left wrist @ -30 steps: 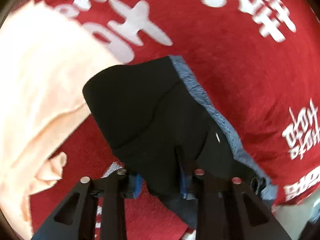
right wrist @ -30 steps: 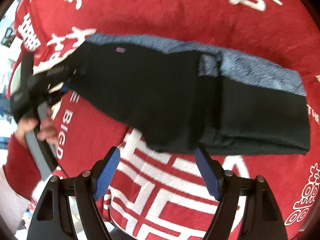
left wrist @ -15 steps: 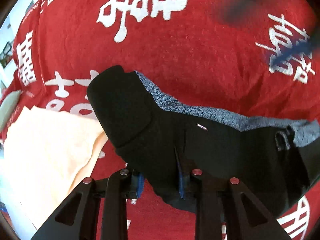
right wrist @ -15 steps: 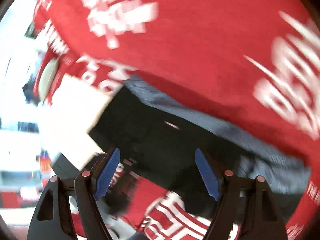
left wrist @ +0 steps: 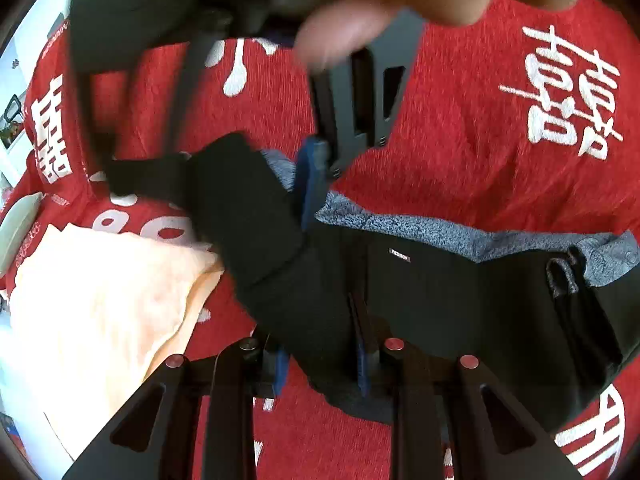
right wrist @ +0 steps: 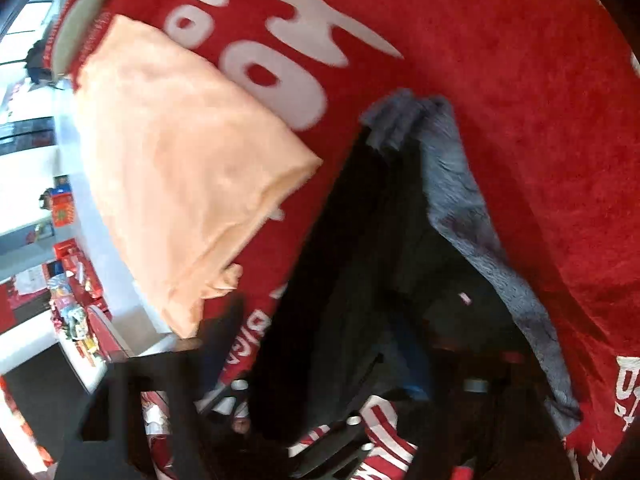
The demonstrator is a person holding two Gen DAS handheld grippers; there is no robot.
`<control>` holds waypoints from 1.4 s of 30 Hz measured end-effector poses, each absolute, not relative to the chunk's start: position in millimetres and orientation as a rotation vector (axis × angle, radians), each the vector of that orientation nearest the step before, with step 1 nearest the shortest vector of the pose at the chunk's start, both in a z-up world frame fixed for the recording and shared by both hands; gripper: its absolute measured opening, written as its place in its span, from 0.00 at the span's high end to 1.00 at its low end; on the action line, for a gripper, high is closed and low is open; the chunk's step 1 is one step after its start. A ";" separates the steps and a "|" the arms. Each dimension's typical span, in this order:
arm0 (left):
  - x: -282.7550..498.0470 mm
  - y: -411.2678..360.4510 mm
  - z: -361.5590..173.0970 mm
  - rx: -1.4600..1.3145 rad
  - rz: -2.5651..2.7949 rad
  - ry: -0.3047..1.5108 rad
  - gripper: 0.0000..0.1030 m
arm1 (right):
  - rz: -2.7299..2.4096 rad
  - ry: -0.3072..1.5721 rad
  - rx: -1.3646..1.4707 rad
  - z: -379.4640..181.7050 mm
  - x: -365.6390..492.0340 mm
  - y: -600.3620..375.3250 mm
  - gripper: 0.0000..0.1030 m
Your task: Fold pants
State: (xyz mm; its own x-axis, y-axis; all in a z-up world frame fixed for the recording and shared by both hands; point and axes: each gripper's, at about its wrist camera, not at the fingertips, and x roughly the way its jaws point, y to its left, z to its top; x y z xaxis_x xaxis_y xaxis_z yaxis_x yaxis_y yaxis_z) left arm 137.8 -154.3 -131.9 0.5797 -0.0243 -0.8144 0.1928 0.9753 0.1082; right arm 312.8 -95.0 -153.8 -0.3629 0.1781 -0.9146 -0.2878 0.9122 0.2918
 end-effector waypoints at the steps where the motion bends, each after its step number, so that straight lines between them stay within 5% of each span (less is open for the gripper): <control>1: 137.4 -153.9 -131.8 0.192 -0.131 0.947 0.74 | 0.478 1.872 -0.053 -151.8 313.2 -101.4 0.81; 24: 26.8 -336.6 -7.1 0.384 -0.582 0.684 0.73 | 0.406 1.147 0.629 6.7 117.5 -418.1 0.83; 31: -7.6 -418.2 -28.4 0.490 -0.685 0.701 0.73 | 0.304 1.092 0.758 -22.4 60.5 -507.7 0.83; 42: -26.8 -483.1 -122.2 0.670 -0.693 0.874 0.70 | 0.197 1.191 0.850 -145.7 34.3 -580.8 0.83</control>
State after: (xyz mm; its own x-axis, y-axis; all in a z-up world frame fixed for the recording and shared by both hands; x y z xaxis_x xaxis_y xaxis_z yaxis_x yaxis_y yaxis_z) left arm -26.8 -483.1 -122.2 0.4606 -0.2594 -0.8489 0.7672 0.5972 0.2338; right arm 34.3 -580.8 -145.7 0.3940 0.5538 -0.7335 0.2880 0.6835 0.6707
